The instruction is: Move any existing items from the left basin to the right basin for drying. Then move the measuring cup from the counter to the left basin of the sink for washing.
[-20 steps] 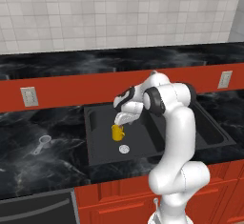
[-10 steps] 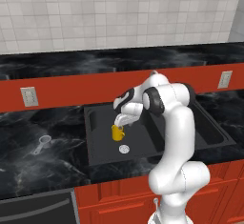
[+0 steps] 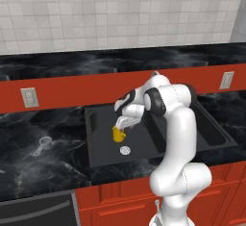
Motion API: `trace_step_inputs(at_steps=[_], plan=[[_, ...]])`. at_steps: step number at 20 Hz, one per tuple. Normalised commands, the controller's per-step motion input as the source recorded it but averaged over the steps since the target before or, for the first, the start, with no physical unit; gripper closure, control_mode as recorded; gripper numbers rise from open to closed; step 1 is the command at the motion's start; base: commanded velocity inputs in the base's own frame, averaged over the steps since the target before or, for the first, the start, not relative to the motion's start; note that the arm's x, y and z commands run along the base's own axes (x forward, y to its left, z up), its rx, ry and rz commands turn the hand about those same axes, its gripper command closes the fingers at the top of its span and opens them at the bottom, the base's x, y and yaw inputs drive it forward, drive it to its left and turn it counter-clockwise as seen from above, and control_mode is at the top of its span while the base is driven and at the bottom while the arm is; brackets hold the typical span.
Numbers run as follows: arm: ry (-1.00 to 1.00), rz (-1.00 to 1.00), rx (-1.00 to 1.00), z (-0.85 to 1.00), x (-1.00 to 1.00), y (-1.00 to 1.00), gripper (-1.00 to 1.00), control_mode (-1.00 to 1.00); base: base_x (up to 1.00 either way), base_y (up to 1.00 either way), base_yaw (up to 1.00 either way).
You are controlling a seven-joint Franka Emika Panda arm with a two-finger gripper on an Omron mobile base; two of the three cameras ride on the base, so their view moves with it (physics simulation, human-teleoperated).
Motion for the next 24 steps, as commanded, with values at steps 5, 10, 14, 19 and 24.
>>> trace_step_inputs(at_steps=[5, 10, 14, 19, 24], plan=[[0.00, 0.00, 0.00, -0.11, -0.18, 0.00, -1.00, -1.00, 0.00, 0.00, 0.00], [-0.01, 0.00, 0.00, -0.08, -0.01, 0.00, -1.00, -1.00, 0.00, 0.00, 0.00], [0.00, 0.00, 0.00, -0.14, 0.06, 0.03, -1.00, -1.00, 0.00, 0.00, 0.00], [0.00, 0.00, 0.00, -0.16, 0.01, 0.03, -1.00, -1.00, 0.00, 0.00, 0.00], [-0.01, 0.00, 0.00, -0.08, 0.03, 0.03, -1.00, -1.00, 0.00, 0.00, 0.00]])
